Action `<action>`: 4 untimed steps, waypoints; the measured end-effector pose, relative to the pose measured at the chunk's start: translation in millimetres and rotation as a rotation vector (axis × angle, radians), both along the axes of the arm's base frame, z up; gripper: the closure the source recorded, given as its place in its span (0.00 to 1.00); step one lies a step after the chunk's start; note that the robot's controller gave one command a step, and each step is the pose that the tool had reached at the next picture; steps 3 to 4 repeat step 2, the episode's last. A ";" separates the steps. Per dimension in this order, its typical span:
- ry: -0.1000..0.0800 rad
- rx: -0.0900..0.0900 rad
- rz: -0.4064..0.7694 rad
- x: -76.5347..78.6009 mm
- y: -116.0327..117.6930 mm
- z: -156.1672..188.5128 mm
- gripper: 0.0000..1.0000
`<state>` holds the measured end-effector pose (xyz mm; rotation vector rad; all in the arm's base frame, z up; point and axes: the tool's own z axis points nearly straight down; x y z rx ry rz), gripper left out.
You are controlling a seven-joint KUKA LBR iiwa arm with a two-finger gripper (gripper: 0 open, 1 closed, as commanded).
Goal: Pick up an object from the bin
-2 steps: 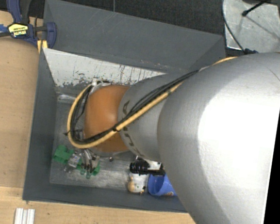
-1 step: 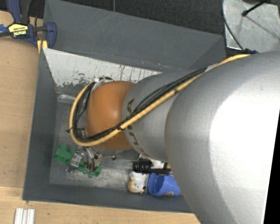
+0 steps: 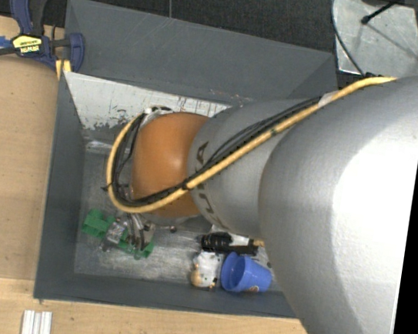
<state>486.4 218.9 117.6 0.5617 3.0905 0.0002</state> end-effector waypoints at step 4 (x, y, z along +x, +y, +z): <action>-0.003 0.001 0.000 0.9 0.1 17.2 1.00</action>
Offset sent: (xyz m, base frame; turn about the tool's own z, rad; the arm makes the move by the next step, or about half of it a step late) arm -0.0002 -0.0001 0.0186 0.0000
